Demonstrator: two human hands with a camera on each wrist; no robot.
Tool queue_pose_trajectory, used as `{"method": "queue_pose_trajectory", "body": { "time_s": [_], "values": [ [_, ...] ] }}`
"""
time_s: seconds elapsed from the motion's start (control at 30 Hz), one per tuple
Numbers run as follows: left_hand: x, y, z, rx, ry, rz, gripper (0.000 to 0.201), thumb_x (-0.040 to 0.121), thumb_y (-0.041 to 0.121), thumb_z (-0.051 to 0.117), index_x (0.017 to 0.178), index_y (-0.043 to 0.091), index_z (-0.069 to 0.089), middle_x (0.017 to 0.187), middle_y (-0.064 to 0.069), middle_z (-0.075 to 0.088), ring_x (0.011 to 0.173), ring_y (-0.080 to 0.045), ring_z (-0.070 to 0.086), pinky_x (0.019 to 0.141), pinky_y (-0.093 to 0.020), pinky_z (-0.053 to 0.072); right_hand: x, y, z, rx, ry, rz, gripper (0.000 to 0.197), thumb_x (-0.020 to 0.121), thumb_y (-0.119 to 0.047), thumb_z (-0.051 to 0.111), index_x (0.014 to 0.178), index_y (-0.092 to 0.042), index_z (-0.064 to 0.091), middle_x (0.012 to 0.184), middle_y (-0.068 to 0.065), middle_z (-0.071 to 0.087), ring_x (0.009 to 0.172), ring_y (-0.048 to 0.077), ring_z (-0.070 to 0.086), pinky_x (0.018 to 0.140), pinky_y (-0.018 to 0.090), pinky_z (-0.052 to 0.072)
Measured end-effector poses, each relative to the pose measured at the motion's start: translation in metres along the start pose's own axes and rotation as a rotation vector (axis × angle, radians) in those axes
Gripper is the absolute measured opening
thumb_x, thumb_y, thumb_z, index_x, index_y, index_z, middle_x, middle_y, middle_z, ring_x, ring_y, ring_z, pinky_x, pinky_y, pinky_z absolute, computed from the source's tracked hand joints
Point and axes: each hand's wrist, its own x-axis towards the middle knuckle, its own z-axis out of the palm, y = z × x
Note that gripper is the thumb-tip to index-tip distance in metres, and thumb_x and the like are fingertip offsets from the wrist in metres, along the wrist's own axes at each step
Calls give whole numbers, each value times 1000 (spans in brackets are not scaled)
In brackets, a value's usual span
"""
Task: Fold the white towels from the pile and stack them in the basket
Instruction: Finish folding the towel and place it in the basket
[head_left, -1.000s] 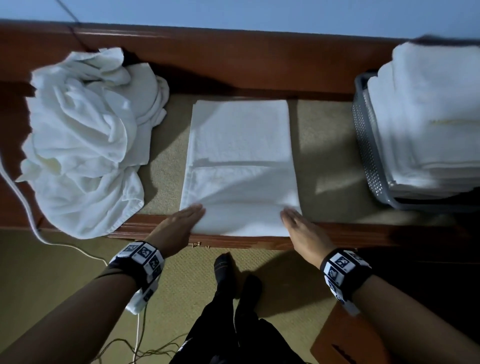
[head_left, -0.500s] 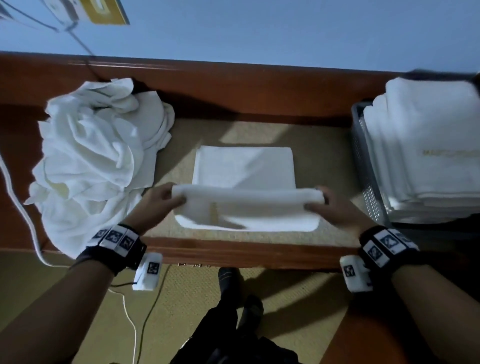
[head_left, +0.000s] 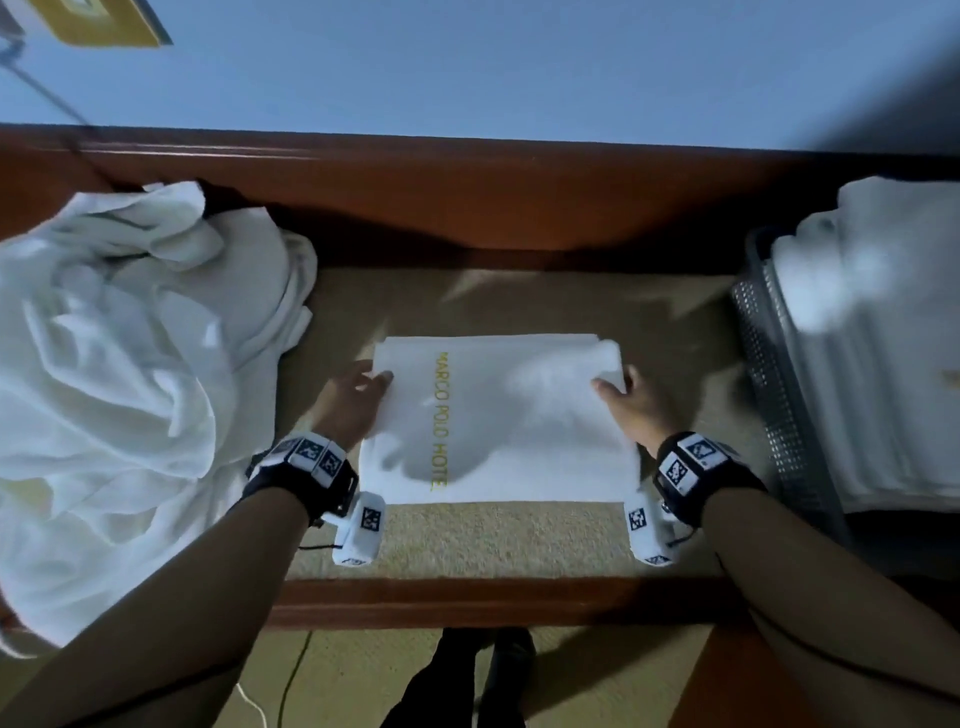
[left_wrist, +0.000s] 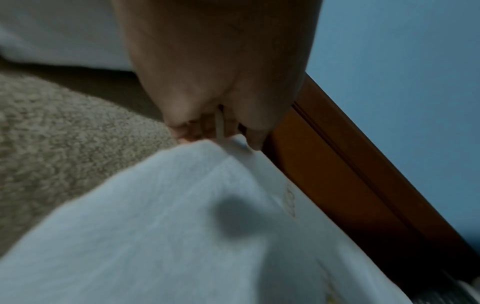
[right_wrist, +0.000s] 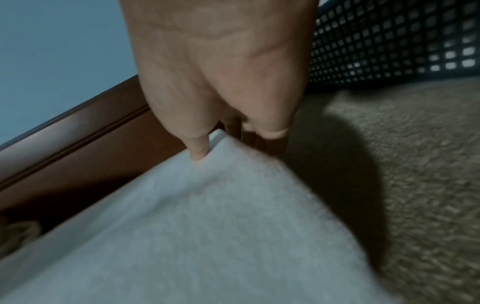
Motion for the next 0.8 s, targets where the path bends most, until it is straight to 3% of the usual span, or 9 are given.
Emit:
{"method": "queue_pose_trajectory", "body": {
  "time_s": [0.07, 0.2, 0.27, 0.33, 0.53, 0.63, 0.73, 0.8],
  "values": [
    [4, -3, 1, 58, 27, -2, 60, 81, 60, 64, 124, 19, 70, 104, -5, 76, 95, -27, 73, 91, -47, 60, 1, 0, 1, 11, 49, 3, 25, 99, -42, 65, 109, -20, 59, 97, -2, 65, 87, 20, 62, 77, 31, 45],
    [24, 3, 3, 0, 24, -57, 36, 93, 45, 73, 108, 12, 75, 100, -7, 77, 88, -24, 73, 84, -36, 59, 24, -3, 2, 58, 82, 31, 26, 96, -45, 68, 99, -20, 65, 94, -1, 71, 91, 24, 69, 79, 35, 51],
    [35, 7, 3, -15, 35, -59, 33, 90, 45, 77, 98, 12, 76, 94, -4, 77, 82, -20, 70, 79, -33, 55, 36, -9, 0, 26, 119, 8, 27, 96, -44, 67, 91, -19, 62, 86, 0, 68, 87, 25, 67, 75, 33, 48],
    [47, 8, 1, -16, 82, -76, 34, 89, 49, 75, 94, 16, 74, 88, 0, 74, 82, -20, 67, 80, -34, 52, 42, -19, -1, 8, 174, -28, 28, 97, -43, 66, 94, -16, 62, 86, 4, 68, 84, 25, 64, 73, 30, 44],
    [51, 17, 5, 36, 133, -103, 30, 97, 49, 64, 99, 19, 63, 83, 10, 61, 76, -13, 56, 76, -30, 37, 49, -23, 10, 76, 254, -3, 26, 96, -42, 69, 98, -17, 63, 93, 4, 69, 87, 24, 65, 75, 28, 44],
    [51, 22, 4, -11, 166, -90, 29, 98, 48, 64, 99, 19, 62, 83, 10, 61, 73, -7, 53, 64, -30, 38, 49, -25, 9, 96, 276, -18, 28, 97, -43, 68, 98, -16, 63, 93, 4, 69, 86, 25, 65, 74, 30, 45],
    [48, 25, 6, 10, 168, -79, 28, 100, 45, 63, 102, 18, 60, 80, 10, 58, 74, -14, 55, 58, -23, 34, 49, -27, 11, 49, 246, -9, 31, 98, -44, 66, 103, -13, 62, 97, 6, 67, 89, 27, 64, 75, 30, 43],
    [43, 28, 7, 26, 165, -80, 27, 99, 43, 64, 104, 17, 60, 83, 8, 61, 85, -21, 59, 60, -24, 37, 45, -28, 12, 47, 240, 16, 34, 98, -44, 66, 107, -12, 61, 100, 5, 66, 97, 29, 66, 76, 29, 43]
  ]
}}
